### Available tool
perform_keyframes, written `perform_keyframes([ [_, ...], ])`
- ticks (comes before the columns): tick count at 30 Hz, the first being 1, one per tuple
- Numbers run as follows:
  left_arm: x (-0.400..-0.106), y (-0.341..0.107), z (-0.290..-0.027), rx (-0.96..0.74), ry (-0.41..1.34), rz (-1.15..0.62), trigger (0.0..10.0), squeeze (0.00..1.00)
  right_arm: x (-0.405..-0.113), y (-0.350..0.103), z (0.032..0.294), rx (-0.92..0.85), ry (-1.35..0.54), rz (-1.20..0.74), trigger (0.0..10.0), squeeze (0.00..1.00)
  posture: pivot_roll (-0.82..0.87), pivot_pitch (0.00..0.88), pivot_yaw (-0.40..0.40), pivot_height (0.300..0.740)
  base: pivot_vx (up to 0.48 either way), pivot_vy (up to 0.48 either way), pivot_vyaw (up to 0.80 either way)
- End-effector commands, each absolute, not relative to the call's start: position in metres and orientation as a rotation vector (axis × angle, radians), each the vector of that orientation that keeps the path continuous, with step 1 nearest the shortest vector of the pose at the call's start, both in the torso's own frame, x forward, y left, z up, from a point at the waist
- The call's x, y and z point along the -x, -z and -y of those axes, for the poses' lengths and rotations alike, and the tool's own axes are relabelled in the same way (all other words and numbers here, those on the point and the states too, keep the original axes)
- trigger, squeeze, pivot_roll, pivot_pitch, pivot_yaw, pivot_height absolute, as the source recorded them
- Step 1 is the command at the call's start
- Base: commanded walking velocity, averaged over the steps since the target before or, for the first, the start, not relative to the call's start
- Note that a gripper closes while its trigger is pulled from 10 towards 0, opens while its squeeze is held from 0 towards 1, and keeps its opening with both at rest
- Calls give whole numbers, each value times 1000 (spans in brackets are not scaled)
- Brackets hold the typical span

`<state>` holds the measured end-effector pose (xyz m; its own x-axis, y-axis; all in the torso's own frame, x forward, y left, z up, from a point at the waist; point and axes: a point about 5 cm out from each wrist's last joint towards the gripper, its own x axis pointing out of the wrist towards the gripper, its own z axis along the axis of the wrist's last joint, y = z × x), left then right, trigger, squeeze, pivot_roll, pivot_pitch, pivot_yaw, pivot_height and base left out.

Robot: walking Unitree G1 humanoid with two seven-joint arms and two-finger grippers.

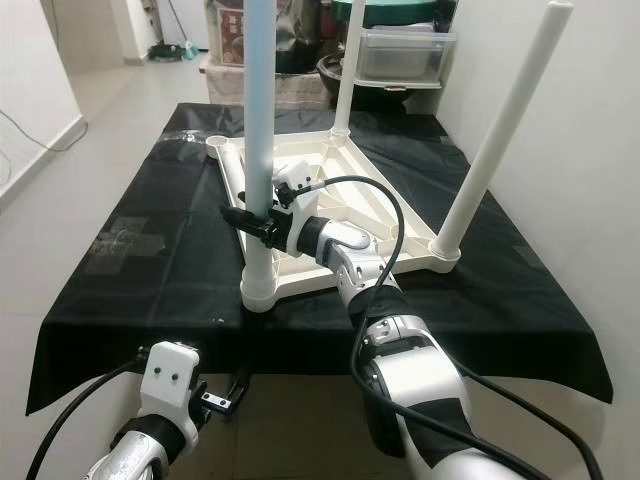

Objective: Building children table

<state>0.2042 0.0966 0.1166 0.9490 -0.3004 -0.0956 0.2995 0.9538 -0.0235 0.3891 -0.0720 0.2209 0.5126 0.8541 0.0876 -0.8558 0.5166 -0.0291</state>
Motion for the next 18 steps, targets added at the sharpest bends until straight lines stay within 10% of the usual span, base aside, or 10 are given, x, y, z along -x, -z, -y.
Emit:
perform_keyframes([
  [1,-203,-118,-96,8,305,-94,10000,0,-387,-215,66,-13,-1051,72,0,0,89,49,-92,740,0,0,0],
  [16,-218,-125,-117,20,178,-51,10000,0,-393,-206,67,-16,-814,65,0,0,85,35,-91,740,0,0,0],
  [18,-223,-126,-125,3,154,-40,10000,0,-401,-199,81,-67,-488,59,0,0,87,26,-90,740,0,0,0],
])
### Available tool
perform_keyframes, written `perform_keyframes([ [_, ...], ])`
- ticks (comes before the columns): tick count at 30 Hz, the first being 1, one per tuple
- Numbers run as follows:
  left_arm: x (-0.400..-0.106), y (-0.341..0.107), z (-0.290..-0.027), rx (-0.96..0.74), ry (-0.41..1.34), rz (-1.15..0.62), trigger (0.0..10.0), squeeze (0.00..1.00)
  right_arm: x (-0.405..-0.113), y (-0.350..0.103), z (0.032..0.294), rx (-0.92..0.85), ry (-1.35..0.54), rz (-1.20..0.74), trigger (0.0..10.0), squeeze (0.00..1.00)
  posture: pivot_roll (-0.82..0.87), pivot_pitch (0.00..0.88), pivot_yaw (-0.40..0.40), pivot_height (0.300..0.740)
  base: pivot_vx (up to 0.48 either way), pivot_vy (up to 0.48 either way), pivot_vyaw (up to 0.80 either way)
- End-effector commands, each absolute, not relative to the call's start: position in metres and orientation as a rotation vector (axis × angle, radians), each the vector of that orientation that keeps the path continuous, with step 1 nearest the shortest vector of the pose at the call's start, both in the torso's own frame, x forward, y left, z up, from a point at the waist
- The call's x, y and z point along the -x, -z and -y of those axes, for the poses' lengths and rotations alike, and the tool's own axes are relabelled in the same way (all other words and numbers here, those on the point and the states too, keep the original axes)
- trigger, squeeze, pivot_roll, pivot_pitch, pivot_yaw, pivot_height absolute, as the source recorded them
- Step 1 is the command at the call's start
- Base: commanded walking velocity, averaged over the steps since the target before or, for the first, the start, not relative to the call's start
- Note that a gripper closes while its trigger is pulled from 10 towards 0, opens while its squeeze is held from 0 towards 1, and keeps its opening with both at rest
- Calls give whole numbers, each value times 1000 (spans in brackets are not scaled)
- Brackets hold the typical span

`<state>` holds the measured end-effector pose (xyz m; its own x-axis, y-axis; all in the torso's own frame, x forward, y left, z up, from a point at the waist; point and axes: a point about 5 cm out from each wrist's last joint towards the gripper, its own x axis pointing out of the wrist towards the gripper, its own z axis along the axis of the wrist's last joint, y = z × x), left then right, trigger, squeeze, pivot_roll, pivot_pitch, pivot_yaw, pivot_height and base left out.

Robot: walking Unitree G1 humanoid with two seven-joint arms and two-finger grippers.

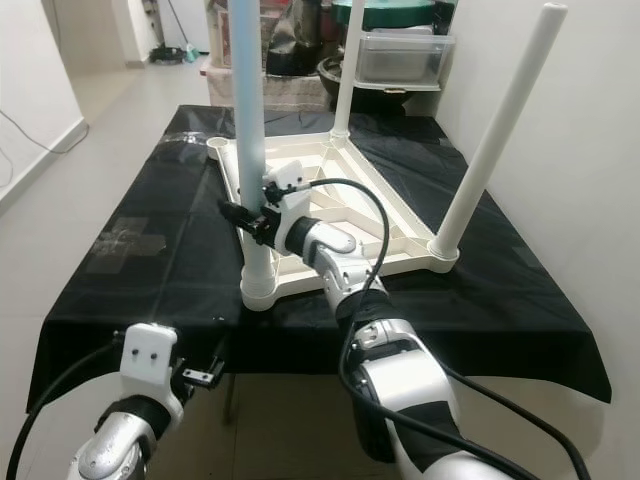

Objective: Building children table

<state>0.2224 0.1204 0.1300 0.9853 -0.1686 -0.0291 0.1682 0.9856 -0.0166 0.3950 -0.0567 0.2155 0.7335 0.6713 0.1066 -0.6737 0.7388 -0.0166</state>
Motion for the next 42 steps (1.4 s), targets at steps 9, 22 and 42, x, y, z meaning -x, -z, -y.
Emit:
perform_keyframes([
  [9,-223,-127,-122,-8,164,-35,10000,0,-401,-191,99,-104,-241,79,0,0,92,16,-88,740,0,0,0],
  [22,-224,-127,-121,-17,178,-34,10000,0,-393,-184,101,-182,-258,114,0,0,88,25,-84,740,0,0,0],
  [42,-217,-135,-119,-45,192,-13,10000,0,-386,-180,90,-120,-671,106,0,0,106,85,-95,740,0,0,0],
])
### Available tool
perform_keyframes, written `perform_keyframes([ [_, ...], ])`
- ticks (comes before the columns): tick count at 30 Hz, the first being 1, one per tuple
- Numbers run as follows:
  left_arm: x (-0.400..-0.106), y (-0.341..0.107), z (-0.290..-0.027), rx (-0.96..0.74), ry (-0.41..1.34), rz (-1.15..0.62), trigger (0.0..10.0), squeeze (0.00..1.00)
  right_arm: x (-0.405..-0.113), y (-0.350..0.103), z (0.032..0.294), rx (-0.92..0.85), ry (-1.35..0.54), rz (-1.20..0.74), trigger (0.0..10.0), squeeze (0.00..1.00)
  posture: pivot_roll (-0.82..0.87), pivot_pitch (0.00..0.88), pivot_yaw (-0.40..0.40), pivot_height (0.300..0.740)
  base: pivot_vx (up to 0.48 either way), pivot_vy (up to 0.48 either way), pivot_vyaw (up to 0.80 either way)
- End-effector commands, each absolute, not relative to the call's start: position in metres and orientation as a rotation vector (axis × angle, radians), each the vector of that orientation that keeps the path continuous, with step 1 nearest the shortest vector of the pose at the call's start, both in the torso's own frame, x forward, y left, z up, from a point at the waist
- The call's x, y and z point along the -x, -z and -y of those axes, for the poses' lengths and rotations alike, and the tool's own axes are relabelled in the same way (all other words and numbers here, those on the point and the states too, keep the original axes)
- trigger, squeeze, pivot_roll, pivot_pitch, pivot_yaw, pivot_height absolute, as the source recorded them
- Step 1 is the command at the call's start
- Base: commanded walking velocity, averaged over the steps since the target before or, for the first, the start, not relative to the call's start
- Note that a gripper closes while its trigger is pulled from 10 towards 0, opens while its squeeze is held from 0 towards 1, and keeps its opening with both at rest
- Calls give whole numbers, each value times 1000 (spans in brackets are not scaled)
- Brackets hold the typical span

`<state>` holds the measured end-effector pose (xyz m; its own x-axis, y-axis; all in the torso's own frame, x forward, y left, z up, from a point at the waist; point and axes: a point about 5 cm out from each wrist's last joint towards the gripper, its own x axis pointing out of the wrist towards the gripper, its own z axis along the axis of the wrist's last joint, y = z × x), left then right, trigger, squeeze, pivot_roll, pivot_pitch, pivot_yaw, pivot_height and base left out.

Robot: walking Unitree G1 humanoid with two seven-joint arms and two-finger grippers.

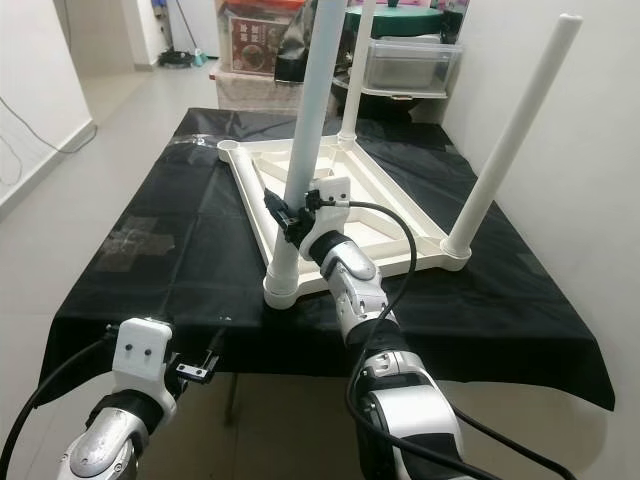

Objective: Building children table

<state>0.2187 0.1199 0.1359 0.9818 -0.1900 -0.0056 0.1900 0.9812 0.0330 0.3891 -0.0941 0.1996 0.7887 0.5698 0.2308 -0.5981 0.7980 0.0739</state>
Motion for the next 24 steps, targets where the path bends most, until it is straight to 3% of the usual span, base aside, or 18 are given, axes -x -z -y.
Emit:
perform_keyframes([
  [1,-215,-136,-119,-45,194,-11,10000,0,-386,-182,89,-105,-724,98,0,0,108,100,-95,740,0,0,0],
  [11,-212,-139,-117,-45,196,-11,10000,0,-385,-184,88,-64,-885,55,0,0,112,120,-106,740,0,0,0],
  [13,-212,-140,-117,-45,196,-10,10000,0,-383,-184,85,-60,-986,24,0,0,114,130,-109,740,0,0,0],
  [24,-213,-142,-117,-46,199,-9,10000,0,-380,-180,95,-70,-1048,3,0,0,113,136,-102,740,0,0,0],
])
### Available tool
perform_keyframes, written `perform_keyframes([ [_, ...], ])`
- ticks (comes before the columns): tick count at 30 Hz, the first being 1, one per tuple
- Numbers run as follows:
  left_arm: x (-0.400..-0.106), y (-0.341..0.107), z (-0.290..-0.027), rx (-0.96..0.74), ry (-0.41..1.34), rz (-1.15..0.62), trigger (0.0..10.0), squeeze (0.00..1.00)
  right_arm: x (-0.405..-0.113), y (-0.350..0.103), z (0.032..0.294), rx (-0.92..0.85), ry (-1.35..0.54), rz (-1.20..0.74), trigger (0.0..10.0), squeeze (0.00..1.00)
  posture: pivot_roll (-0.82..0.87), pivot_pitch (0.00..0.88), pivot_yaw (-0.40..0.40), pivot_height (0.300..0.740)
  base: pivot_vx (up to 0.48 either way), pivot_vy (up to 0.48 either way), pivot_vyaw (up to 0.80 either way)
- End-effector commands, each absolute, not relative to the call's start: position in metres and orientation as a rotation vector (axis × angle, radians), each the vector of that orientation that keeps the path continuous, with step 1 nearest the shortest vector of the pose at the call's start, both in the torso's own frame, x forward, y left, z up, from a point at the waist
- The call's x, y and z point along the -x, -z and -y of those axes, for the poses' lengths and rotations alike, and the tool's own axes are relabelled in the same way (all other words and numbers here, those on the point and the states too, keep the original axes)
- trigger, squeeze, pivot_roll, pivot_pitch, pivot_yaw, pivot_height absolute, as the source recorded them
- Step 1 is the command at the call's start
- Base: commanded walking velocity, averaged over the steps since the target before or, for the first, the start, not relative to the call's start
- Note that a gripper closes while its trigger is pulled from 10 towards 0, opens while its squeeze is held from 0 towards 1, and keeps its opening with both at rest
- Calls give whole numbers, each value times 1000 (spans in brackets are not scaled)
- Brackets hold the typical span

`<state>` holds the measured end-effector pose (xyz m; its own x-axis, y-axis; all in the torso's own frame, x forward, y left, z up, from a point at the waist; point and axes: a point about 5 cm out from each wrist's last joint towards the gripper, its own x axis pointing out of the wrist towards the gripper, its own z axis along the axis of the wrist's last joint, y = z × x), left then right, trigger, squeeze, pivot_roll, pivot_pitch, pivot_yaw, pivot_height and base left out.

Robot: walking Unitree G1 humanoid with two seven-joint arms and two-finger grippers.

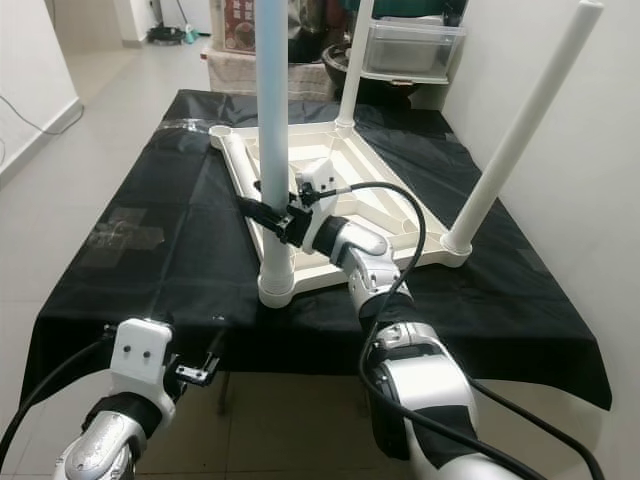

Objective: Building children table

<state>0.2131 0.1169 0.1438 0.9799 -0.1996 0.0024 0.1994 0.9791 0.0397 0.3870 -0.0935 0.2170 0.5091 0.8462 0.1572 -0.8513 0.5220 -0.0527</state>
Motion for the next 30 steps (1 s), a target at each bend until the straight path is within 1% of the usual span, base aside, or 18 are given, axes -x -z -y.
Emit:
perform_keyframes([
  [1,-213,-142,-117,-46,199,-9,10000,0,-380,-180,95,-70,-1048,3,0,0,113,136,-102,740,0,0,0],
  [3,-213,-142,-117,-46,199,-9,10000,0,-380,-180,95,-70,-1048,3,0,0,113,136,-102,740,0,0,0],
  [8,-215,-143,-117,-50,202,-8,10000,0,-380,-177,107,-89,-1037,0,0,0,118,134,-93,740,0,0,0],
  [15,-215,-144,-118,-54,203,-7,10000,0,-379,-174,115,-93,-1028,-5,0,0,118,133,-91,740,0,0,0],
  [23,-218,-147,-120,-61,199,3,10000,0,-376,-155,113,-59,-897,-33,0,0,118,117,-83,740,0,0,0],
  [25,-219,-147,-121,-64,197,6,10000,0,-375,-150,112,-42,-831,-16,0,0,117,108,-83,740,0,0,0],
  [27,-219,-147,-121,-64,197,6,10000,0,-375,-150,112,-42,-831,-16,0,0,117,108,-83,740,0,0,0],
  [28,-219,-147,-121,-65,198,9,10000,0,-377,-149,113,-43,-758,-14,0,0,116,100,-83,740,0,0,0],
  [30,-221,-148,-122,-68,198,16,10000,0,-383,-150,118,-54,-537,-4,0,0,111,92,-78,740,0,0,0],
])
